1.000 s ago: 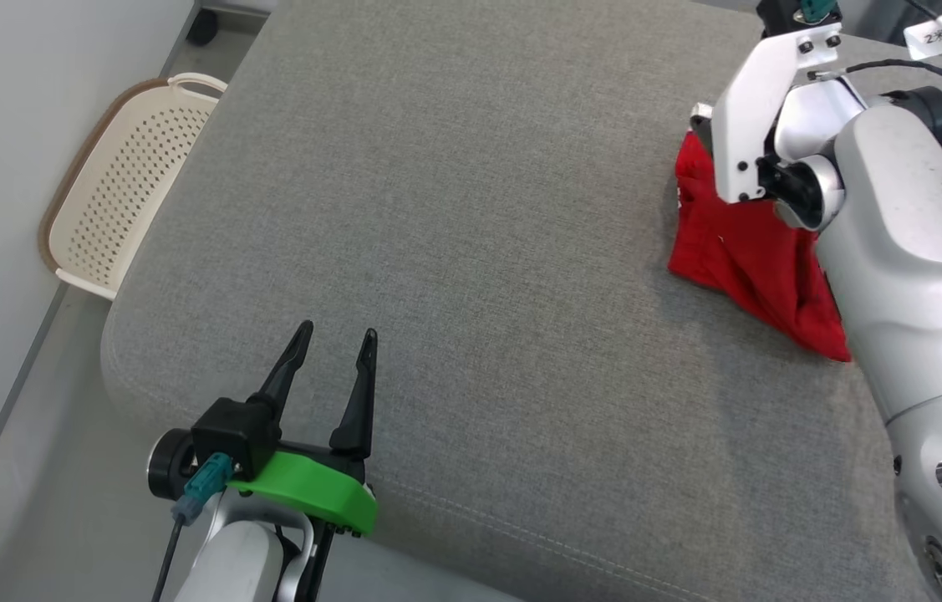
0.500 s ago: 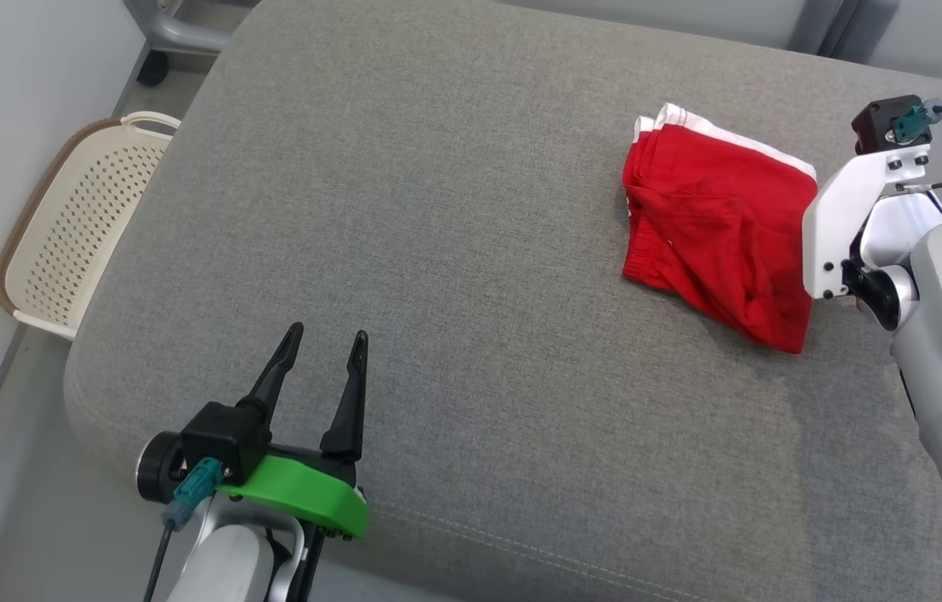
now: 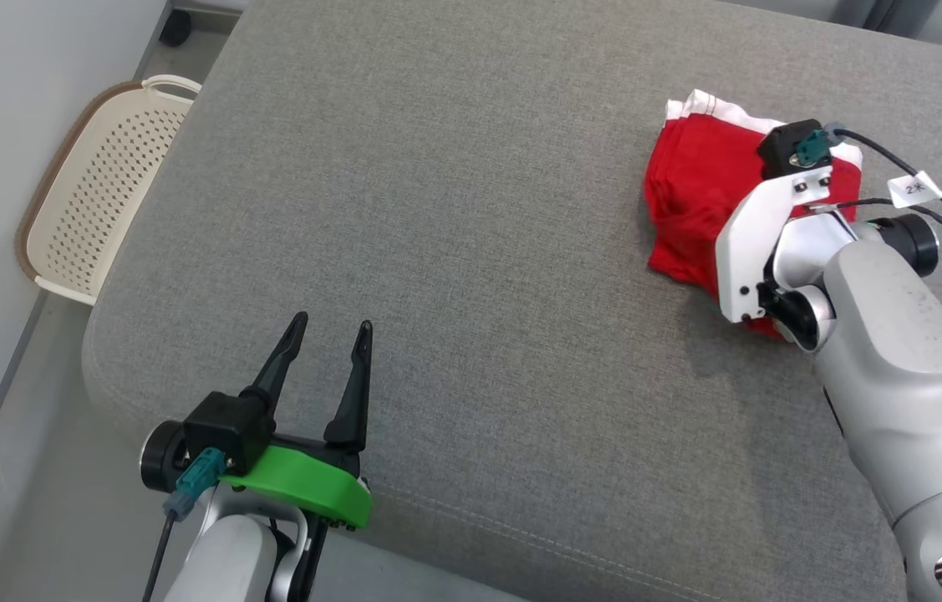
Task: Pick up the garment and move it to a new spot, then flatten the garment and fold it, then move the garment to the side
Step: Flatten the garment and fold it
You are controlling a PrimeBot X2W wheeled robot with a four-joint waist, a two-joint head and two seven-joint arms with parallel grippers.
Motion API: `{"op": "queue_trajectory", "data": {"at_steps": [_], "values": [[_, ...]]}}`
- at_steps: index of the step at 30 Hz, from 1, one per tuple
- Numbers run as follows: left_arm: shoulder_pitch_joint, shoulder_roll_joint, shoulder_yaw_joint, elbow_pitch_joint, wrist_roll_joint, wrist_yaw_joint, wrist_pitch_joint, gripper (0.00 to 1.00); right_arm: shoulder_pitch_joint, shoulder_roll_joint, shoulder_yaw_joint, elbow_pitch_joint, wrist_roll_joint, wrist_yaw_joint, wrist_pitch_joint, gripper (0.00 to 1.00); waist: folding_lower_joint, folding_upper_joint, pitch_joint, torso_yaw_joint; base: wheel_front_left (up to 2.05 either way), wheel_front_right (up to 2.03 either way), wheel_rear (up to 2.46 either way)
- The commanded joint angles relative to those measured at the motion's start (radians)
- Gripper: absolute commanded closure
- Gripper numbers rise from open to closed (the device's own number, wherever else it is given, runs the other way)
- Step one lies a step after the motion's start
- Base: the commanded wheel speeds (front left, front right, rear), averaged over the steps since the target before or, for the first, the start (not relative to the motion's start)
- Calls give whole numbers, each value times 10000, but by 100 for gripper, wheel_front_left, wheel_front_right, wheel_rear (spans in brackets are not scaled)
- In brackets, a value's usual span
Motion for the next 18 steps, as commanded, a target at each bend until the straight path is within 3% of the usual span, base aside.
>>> {"op": "queue_trajectory", "data": {"at_steps": [1, 18], "values": [[-123, -7, 23, 19, -24, 20, -47, 0, -4, -16, 107, -24, 50, -6, 15, 100, 0, -1, -6, 44, 0, 0, 0], [-67, -23, 71, 124, -103, 29, -52, 0, 23, 804, 2763, -568, 1355, -6, 593, 100, 0, -1, -364, 54, 0, 0, 0]]}}
